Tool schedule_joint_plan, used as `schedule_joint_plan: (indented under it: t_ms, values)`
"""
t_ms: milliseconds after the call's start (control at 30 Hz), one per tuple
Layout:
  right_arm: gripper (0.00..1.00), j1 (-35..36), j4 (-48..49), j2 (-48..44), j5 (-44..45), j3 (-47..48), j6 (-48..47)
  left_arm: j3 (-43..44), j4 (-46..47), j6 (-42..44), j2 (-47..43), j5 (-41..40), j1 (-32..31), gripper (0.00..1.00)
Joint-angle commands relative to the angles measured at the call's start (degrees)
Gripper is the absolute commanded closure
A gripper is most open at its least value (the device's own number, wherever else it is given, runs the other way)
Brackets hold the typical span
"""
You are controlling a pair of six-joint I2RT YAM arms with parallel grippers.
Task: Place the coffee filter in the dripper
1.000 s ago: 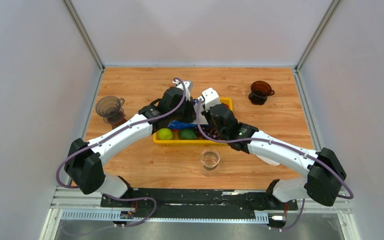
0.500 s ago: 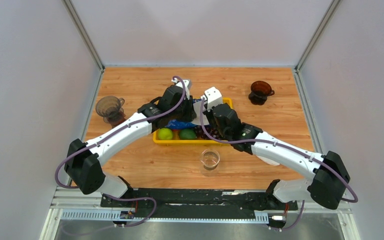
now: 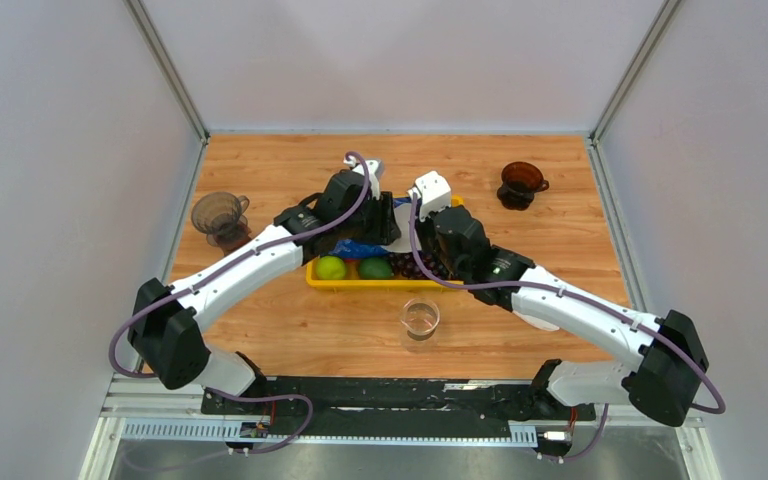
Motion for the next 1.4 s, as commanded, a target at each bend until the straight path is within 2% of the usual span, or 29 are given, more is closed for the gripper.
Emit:
schedule_joint_plan:
  t_ms: [0, 133, 267, 333, 467, 533, 633, 700, 967, 1133, 1300, 1367]
  values:
    - [1.00, -0.3, 0.7, -1.6, -0.5, 0.5, 1.6, 1.6, 0.4, 0.4, -3.2, 2.2, 0.2, 0.41]
    - [1.00, -0.4, 0.5, -2.5, -0.8, 0.1, 3.1, 0.4, 0.0, 0.3, -5.6, 0.6, 0.2, 0.36]
    - [1.00, -0.3, 0.2, -3.3, -2.1, 0.1, 4.8, -1.1, 0.8, 0.2, -7.9, -2.0, 0.2, 0.36]
    - [1.00, -0.4, 0.1, -3.5, -2.9, 0.0, 5.0, -1.3, 0.9, 0.2, -8.4, -2.7, 0.2, 0.39]
    - [1.00, -0.4, -0.2, -3.9, -2.3, -0.3, 5.2, -1.5, 0.8, 0.0, -8.5, -3.9, 0.2, 0.51]
    - [1.00, -0.3, -0.3, -4.0, -1.7, -0.4, 5.5, -1.4, 0.8, 0.1, -8.3, -4.2, 0.2, 0.59]
    - [1.00, -0.3, -0.4, -4.2, -1.0, -0.5, 5.7, -1.2, 0.2, 0.0, -8.0, -5.2, 0.2, 0.77]
    - [1.00, -0.3, -0.3, -4.4, 0.2, -0.6, 5.8, -1.2, 0.0, 0.3, -7.8, -5.8, 0.2, 0.85]
    - [1.00, -0.3, -0.9, -5.0, 3.1, -0.7, 5.3, -1.6, -1.5, 4.3, -8.8, -7.1, 0.2, 0.94]
    - [0.96, -0.3, -1.0, -5.5, -3.6, -0.5, 5.5, -1.9, -0.4, 5.7, -9.5, -6.3, 0.2, 0.96]
    - [0.83, -0.3, -0.5, -4.4, -12.6, 1.2, 7.6, -2.0, 1.1, 4.9, -9.4, -3.2, 0.2, 1.00]
    - [0.74, -0.4, 0.0, -3.5, -15.5, 2.5, 8.3, -2.1, 1.2, 3.9, -9.3, -3.7, 0.2, 1.00]
